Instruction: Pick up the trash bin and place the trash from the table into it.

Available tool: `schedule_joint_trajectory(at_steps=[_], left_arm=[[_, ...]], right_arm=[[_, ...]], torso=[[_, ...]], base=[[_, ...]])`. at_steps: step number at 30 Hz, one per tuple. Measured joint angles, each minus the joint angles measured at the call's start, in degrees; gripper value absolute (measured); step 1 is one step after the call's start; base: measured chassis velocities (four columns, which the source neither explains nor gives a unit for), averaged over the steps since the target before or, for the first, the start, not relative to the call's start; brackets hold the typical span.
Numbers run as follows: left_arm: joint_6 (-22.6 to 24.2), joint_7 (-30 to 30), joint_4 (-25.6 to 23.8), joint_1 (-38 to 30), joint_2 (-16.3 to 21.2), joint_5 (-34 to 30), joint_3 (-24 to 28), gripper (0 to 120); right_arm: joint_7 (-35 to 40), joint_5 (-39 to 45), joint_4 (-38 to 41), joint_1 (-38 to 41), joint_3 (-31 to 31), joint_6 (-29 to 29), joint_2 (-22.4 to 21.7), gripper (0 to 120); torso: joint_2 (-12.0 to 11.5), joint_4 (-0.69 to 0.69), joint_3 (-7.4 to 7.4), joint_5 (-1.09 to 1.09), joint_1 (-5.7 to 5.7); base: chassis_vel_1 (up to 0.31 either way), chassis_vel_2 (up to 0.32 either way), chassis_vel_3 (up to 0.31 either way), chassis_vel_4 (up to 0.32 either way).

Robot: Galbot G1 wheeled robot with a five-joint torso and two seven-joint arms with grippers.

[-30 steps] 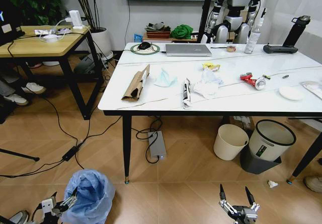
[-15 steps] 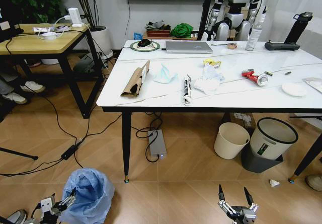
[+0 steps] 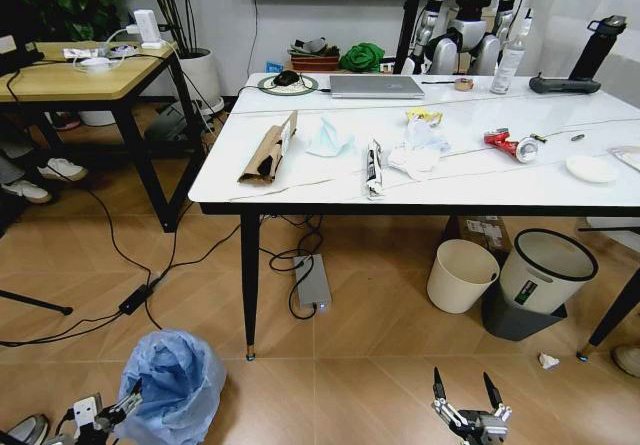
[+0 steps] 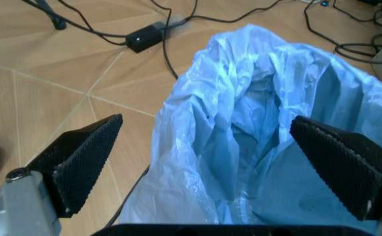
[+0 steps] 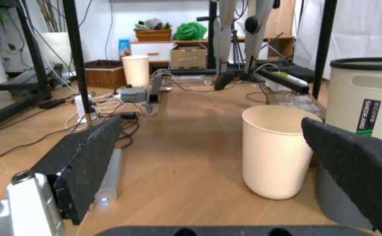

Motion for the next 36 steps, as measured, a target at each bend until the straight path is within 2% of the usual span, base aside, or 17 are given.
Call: schedule_joint_trajectory(at_steps=[12, 18, 22, 24, 28, 36], left_arm=[[-1.3, 0.0, 1.5, -1.3, 0.6, 0.8, 0.1, 100], [-1.4, 0.3, 1.9, -1.9, 0.9, 1.2, 0.3, 100], [1.6, -0.5, 2.1, -2.4, 1.2, 1.4, 0.7, 99], [5.5, -1.8, 1.9, -2.6, 1.4, 0.7, 1.1, 100], [9.4, -3.4, 1.9, -3.3, 1.5, 0.1, 1.3, 100], [10.5, -4.0, 2.5, -4.4, 1.4, 0.2, 1.3, 100]], right_arm=[[0.0, 0.3, -0.2, 0.0, 0.1, 0.1, -0.2, 100], [0.0, 0.4, -0.6, 0.0, 0.0, 0.5, -0.1, 100], [0.1, 0.7, -1.0, 0.0, -0.1, 0.8, -0.1, 100], [0.1, 0.9, -1.3, 0.0, -0.1, 0.9, -0.2, 100], [0.1, 1.2, -1.7, 0.2, 0.0, 1.1, -0.5, 100], [0.1, 1.4, -2.2, 0.4, -0.1, 1.2, -0.7, 100]], torso=[[-2.9, 0.0, -1.93, 0.0, -0.95], [-3.2, 0.0, -2.21, 0.0, -1.03], [-3.2, 0.0, -2.2, 0.0, -1.03], [-3.2, 0.0, -2.17, 0.0, -1.0], [-3.0, 0.0, -2.09, 0.0, -0.96], [-2.9, 0.0, -1.99, 0.01, -0.9]], base=[[0.0, 0.0, 0.0, 0.0], [0.0, 0.0, 0.0, 0.0], [0.0, 0.0, 0.0, 0.0], [0.0, 0.0, 0.0, 0.0], [0.0, 0.0, 0.0, 0.0], [0.0, 0.0, 0.0, 0.0]])
